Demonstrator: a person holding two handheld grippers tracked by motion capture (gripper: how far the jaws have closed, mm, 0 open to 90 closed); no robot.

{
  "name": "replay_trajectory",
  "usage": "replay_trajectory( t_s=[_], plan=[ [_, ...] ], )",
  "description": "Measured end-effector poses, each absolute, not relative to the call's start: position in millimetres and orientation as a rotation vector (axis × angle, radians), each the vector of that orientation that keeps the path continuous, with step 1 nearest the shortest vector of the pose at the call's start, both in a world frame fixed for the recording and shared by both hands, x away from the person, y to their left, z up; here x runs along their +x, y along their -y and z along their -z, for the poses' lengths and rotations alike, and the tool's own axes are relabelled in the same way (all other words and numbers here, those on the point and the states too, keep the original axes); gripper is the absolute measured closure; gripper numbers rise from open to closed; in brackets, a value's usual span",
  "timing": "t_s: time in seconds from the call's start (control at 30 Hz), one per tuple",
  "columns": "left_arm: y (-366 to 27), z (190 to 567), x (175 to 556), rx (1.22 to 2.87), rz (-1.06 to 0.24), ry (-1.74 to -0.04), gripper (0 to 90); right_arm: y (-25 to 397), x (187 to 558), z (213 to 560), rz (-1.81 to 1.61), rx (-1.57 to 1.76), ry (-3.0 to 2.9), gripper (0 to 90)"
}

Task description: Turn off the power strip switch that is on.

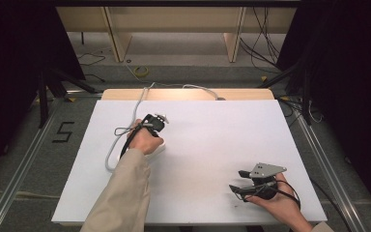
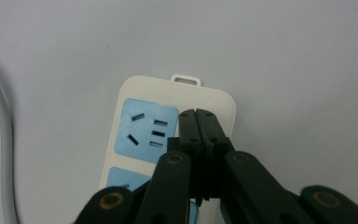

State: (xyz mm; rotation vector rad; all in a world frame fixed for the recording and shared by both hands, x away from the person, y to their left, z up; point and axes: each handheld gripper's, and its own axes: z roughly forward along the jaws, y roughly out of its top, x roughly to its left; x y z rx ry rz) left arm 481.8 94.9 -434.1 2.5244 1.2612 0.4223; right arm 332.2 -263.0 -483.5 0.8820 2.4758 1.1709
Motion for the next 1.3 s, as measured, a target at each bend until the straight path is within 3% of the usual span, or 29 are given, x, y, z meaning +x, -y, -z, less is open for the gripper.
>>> replay_trajectory(
  t_s=[1.03, 1.17, 1.3],
  plan=[
    [-92.4, 437.6, 478.7, 2.517, -0.449, -1.284, 90.0, 262.9, 332.2, 483.9, -1.168, 0.88, -2.477, 35.8],
    [-90.5, 438.3, 477.4, 2.573, -0.462, -1.284, 90.0, 262.5, 332.2, 484.1, -1.169, 0.878, -2.478, 35.8],
    [-96.4, 439.0, 476.1, 2.52, -0.438, -1.289, 90.0, 262.0, 331.9, 484.0, -1.171, 0.877, -2.48, 35.8]
  ],
)
